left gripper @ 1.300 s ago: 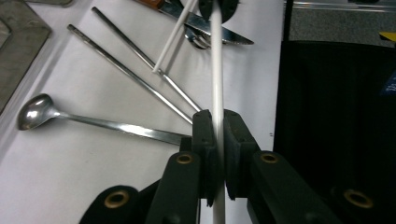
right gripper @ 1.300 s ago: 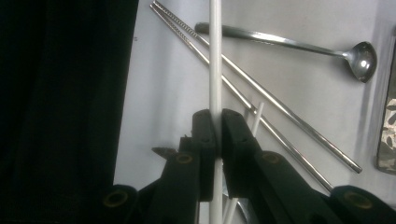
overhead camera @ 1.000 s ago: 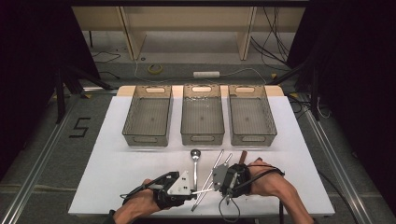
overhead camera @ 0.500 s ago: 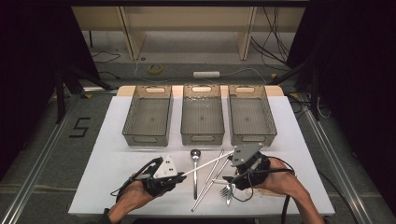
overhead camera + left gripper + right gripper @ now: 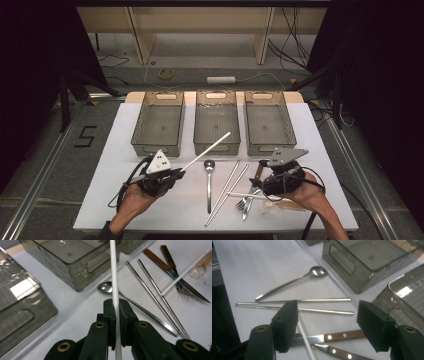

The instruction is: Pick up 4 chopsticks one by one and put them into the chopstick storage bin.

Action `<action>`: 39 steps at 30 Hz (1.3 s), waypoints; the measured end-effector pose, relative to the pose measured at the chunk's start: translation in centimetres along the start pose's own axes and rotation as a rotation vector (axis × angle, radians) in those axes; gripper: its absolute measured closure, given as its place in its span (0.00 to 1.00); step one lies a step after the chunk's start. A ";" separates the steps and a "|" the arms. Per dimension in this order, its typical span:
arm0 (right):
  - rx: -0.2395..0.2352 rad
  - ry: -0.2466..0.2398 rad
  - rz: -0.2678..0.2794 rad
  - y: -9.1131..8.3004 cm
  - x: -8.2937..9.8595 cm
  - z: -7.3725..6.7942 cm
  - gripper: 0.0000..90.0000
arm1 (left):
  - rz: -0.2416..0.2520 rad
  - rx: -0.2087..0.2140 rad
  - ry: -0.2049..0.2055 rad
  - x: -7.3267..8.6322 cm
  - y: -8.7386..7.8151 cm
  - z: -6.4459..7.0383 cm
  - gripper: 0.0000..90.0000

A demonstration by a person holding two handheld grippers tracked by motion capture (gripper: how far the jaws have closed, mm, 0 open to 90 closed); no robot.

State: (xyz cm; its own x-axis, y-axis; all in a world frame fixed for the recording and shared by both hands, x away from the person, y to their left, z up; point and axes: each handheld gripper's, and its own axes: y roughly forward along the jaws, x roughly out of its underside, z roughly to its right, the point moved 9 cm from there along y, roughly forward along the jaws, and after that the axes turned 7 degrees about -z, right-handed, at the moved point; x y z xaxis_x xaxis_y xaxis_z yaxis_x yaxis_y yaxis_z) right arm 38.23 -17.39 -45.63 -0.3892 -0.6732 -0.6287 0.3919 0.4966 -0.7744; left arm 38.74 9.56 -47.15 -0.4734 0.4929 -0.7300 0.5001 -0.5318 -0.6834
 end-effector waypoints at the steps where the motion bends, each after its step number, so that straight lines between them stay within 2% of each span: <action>1: 0.008 0.010 0.003 0.1 0.3 0.3 0.37 | 0.003 -0.007 -0.010 0.0 -0.1 -0.4 0.95; 3: 0.023 0.041 0.013 0.2 0.7 0.7 0.35 | 0.012 -0.017 -0.033 -0.1 -0.3 -1.2 0.95; 6: 0.042 0.104 0.060 0.1 1.0 1.4 0.34 | 0.035 -0.047 -0.066 -0.2 -0.7 -2.6 0.94; 10: 0.063 0.170 0.103 -0.2 1.3 1.8 0.34 | 0.051 -0.072 -0.119 -0.3 -0.9 -4.5 0.95; 15: 0.074 0.189 0.115 -0.2 1.8 1.6 0.34 | 0.043 -0.081 -0.175 -0.4 -0.8 -6.4 0.94; 19: 0.062 0.185 0.117 -0.2 2.2 1.1 0.34 | 0.042 -0.098 -0.194 -0.7 -0.8 -7.6 0.95; 26: 0.052 0.187 0.119 -0.3 2.7 0.2 0.34 | 0.050 -0.154 -0.245 -1.5 -0.8 -10.3 0.94; 33: 0.039 0.195 0.121 -0.3 3.2 -0.4 0.33 | 0.035 -0.188 -0.309 -1.9 0.3 -13.2 0.94; 39: 0.019 0.205 0.122 -0.5 3.4 -0.8 0.33 | 0.018 -0.205 -0.344 -2.1 1.1 -15.1 0.94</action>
State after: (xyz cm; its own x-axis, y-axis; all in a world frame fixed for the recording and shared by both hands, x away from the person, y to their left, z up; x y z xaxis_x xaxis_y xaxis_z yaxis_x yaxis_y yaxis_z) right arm 36.05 -19.50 -47.48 -0.4984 -0.4827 -0.7201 0.4612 0.5558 -0.6917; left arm 51.20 18.34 -46.41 -0.6614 0.2067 -0.7210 0.6280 -0.3729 -0.6830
